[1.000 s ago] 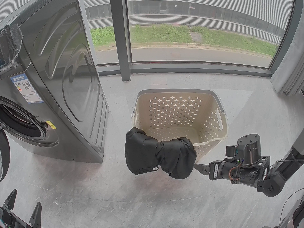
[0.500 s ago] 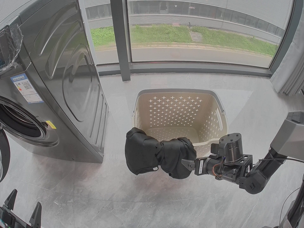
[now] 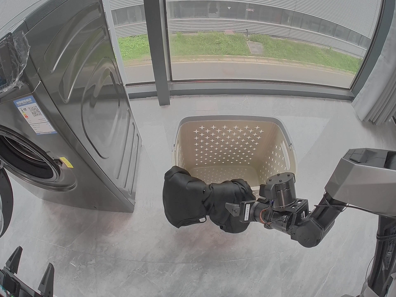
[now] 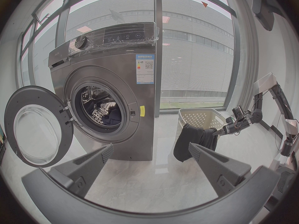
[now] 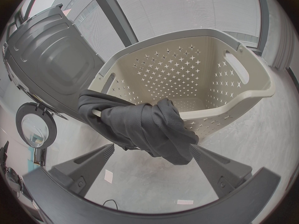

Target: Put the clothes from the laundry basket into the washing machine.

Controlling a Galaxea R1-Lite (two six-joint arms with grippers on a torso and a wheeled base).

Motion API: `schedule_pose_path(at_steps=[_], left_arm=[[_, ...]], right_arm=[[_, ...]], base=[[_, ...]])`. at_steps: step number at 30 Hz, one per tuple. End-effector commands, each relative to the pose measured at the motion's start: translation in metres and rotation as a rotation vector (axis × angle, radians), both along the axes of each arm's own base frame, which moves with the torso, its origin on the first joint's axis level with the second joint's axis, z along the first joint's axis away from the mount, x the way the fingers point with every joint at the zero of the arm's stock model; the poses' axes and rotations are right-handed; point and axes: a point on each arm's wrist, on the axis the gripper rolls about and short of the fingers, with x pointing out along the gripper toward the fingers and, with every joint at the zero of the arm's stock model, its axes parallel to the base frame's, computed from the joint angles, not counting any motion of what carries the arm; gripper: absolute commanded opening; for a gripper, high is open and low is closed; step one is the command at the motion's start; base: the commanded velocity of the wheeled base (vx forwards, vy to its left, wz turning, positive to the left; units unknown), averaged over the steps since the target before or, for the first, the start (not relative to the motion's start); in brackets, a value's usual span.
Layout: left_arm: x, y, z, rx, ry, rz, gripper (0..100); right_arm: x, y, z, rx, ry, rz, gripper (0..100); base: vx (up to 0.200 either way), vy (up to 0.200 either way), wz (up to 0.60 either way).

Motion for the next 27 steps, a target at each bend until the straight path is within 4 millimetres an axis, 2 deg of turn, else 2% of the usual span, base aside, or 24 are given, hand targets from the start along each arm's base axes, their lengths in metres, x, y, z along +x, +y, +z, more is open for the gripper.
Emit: schedule_pose_path(at_steps=[1, 11, 21, 22, 27], left_arm=[[0.000, 0.000, -0.005, 0.000, 0.003, 0.001, 100], [0.000, 0.000, -0.005, -0.001, 0.003, 0.001, 100], [0.000, 0.000, -0.005, -0.001, 0.004, -0.002, 100], [0.000, 0.000, -0.005, -0.001, 0.004, -0.002, 100], [0.000, 0.000, -0.005, -0.001, 0.004, -0.002, 100]], right_arm=[[0.009, 0.006, -0.011, -0.002, 0.006, 0.000, 100], [0.023, 0.020, -0.024, 0.003, -0.005, 0.010, 100], [0.035, 0.026, -0.022, 0.034, -0.058, 0.007, 100], [0.036, 0.026, -0.023, 0.034, -0.060, 0.009, 0], [0.035, 0.029, -0.022, 0.040, -0.075, 0.015, 0]], base=[[0.000, 0.000, 0.00], [0.000, 0.000, 0.00], [0.000, 0.000, 0.00], [0.000, 0.000, 0.00], [0.000, 0.000, 0.00]])
